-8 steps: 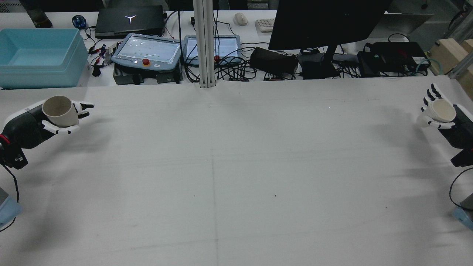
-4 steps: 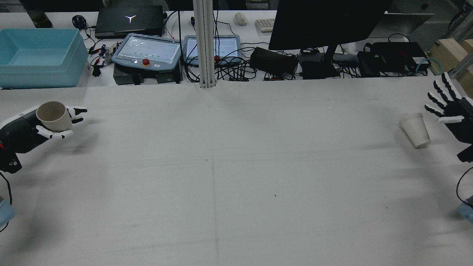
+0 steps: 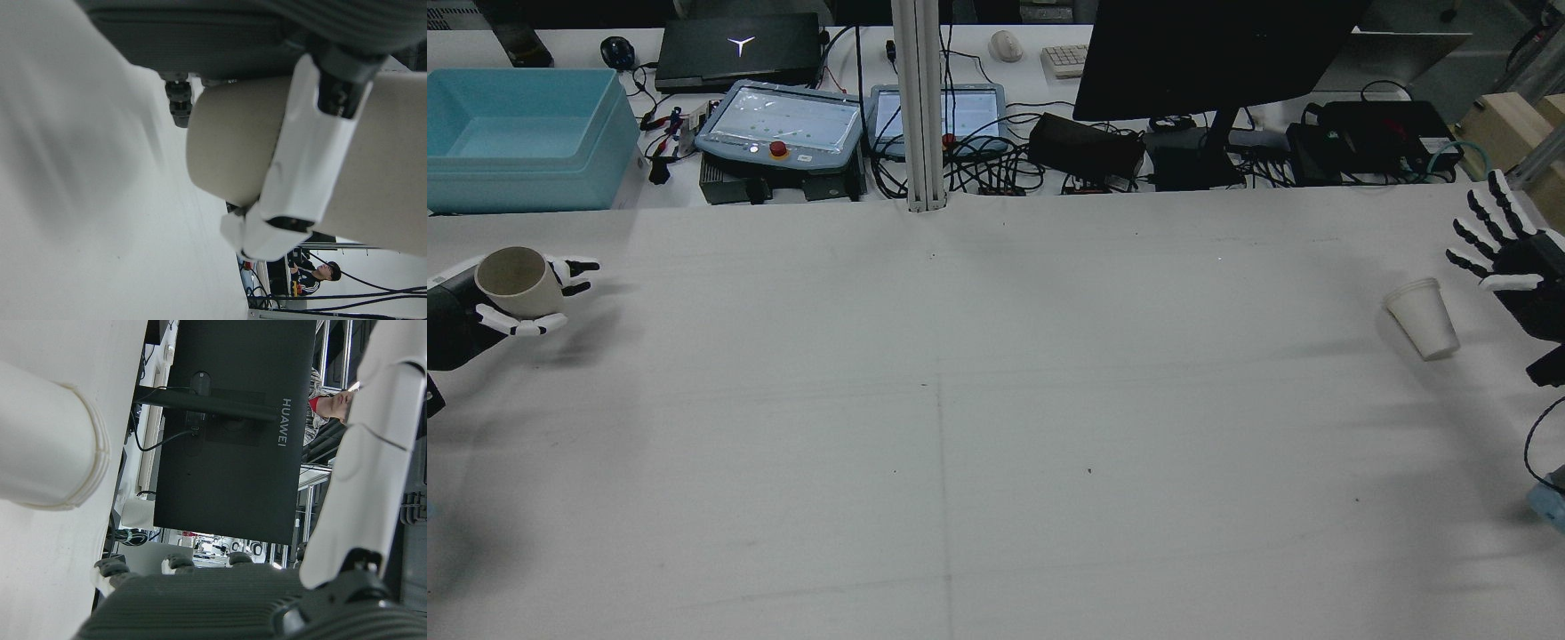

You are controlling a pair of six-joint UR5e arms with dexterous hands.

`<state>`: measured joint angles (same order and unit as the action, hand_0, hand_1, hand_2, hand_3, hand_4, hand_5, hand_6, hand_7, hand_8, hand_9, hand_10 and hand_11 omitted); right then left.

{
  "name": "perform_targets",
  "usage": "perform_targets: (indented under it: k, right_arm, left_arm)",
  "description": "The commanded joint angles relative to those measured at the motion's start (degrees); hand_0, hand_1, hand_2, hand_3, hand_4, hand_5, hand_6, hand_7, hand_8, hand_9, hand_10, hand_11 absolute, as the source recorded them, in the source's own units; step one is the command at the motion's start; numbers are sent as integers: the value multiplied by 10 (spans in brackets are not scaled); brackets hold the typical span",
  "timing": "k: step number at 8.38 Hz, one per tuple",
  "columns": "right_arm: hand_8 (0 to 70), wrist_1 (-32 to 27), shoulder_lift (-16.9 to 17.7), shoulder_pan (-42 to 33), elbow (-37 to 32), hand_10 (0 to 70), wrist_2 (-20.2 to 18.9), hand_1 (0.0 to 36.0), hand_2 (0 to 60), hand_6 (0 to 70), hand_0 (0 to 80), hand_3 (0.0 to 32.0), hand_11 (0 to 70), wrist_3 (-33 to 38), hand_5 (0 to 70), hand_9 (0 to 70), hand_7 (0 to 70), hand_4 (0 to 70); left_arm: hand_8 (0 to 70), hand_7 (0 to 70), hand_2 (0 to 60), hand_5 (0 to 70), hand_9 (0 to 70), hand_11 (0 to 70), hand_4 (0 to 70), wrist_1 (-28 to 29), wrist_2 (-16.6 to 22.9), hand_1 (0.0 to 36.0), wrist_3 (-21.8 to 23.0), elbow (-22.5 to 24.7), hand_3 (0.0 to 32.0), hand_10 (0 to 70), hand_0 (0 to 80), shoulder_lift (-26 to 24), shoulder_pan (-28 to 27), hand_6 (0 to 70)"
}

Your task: Pour water

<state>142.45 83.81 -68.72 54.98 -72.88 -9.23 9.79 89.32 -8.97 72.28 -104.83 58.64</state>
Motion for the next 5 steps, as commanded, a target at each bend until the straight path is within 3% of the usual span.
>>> perform_targets:
  k: [1, 2, 3, 4, 5]
  right_arm:
    - [0, 2, -3, -4, 0, 0, -9, 127, 0, 19, 578, 320, 0, 3, 0, 0, 10, 0]
    - [0, 3, -2, -6, 6, 0, -9, 128, 0, 23, 578, 320, 0, 5, 0, 0, 20, 0]
    - [0, 4, -2, -7, 7, 0, -9, 131, 0, 23, 579, 320, 0, 7, 0, 0, 28, 0]
    - [0, 4, -2, -8, 7, 0, -9, 132, 0, 24, 577, 320, 0, 8, 0, 0, 28, 0]
    - [0, 4, -2, -8, 7, 0, -9, 134, 0, 24, 580, 320, 0, 10, 0, 0, 32, 0]
  left_arm:
    - [121, 265, 600, 700, 87, 161, 700, 36, -4, 360, -19, -25, 0, 93, 800, 30, 2, 197]
    - [123, 258, 540, 700, 83, 141, 700, 39, -4, 360, -19, -25, 0, 81, 800, 36, 0, 195]
    - [93, 190, 0, 700, 28, 42, 683, 39, -4, 161, -19, -25, 0, 21, 800, 37, 1, 133]
    - [76, 118, 0, 384, 9, 0, 526, 39, -4, 85, -19, -25, 0, 0, 659, 37, 0, 84]
    - [72, 88, 0, 136, 3, 0, 420, 39, -4, 56, -19, -25, 0, 0, 627, 44, -2, 68]
